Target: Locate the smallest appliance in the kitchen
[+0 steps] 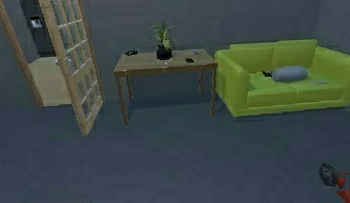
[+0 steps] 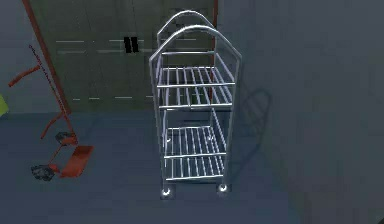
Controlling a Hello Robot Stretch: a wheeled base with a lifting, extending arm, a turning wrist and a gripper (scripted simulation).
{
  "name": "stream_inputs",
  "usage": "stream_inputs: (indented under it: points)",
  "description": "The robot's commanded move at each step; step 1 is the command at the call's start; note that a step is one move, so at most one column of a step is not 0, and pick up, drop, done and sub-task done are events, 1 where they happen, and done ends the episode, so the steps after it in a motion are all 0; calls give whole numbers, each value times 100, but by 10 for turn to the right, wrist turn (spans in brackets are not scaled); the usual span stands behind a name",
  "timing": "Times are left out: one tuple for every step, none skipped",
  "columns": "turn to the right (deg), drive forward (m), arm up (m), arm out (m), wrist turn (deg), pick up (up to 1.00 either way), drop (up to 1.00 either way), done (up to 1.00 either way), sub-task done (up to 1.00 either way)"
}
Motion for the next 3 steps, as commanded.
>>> stream_inputs:
  points:
    - [-30, 0, 0, 0, 0, 0, 0, 0, 0]
    - [0, 100, 0, 0, 0, 0, 0, 0, 0]
    - [-450, 0, 0, 0, 0, 0, 0, 0, 0]
